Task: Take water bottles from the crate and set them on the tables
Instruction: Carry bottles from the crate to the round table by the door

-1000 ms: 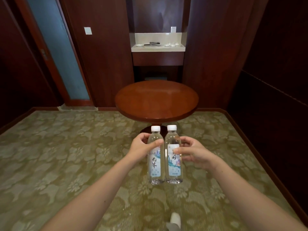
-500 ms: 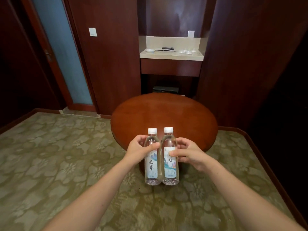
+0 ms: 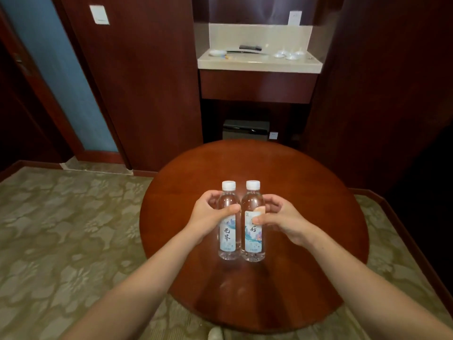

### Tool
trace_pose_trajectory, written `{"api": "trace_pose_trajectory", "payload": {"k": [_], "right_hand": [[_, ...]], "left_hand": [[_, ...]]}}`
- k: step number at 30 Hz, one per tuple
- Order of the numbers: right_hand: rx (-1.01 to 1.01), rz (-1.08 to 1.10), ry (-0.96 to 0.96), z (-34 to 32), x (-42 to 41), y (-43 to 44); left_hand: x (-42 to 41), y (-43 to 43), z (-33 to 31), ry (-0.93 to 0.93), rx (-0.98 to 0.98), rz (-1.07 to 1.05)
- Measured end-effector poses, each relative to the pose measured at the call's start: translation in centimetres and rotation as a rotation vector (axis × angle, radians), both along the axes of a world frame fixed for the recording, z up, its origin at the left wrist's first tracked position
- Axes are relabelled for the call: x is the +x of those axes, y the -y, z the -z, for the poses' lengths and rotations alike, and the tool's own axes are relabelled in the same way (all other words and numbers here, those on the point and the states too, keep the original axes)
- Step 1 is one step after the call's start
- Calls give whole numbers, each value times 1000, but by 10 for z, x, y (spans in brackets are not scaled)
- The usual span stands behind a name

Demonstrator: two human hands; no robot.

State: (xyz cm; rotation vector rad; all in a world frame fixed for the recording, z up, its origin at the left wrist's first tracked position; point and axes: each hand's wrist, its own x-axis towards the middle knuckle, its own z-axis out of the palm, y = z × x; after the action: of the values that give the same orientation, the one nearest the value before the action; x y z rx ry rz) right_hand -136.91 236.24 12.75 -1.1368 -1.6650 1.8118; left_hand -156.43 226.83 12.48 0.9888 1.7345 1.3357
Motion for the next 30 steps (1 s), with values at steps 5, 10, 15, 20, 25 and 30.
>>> {"api": "trace_pose_trajectory", "payload": {"k": [5,10,15,20,25,30], "right_hand": [[34,15,32,10,-60,-97],[71,44,72,36,-111,-170],[102,67,92,71,-145,-217],[99,81,71,99,-155,-237],[81,75,70,114,-155,-242],[87,57,74,118,-153,-241]], "left_hand": [[-62,-99,9,-21,-35,40],[-112,-171,27,-10,-66,43],[-150,-226,59,-59,-92,73],[-160,-258,90,-123,-95,110],[-155,-261,107,-119,-110,129],[-150,-258,114,-137,-122,127]]}}
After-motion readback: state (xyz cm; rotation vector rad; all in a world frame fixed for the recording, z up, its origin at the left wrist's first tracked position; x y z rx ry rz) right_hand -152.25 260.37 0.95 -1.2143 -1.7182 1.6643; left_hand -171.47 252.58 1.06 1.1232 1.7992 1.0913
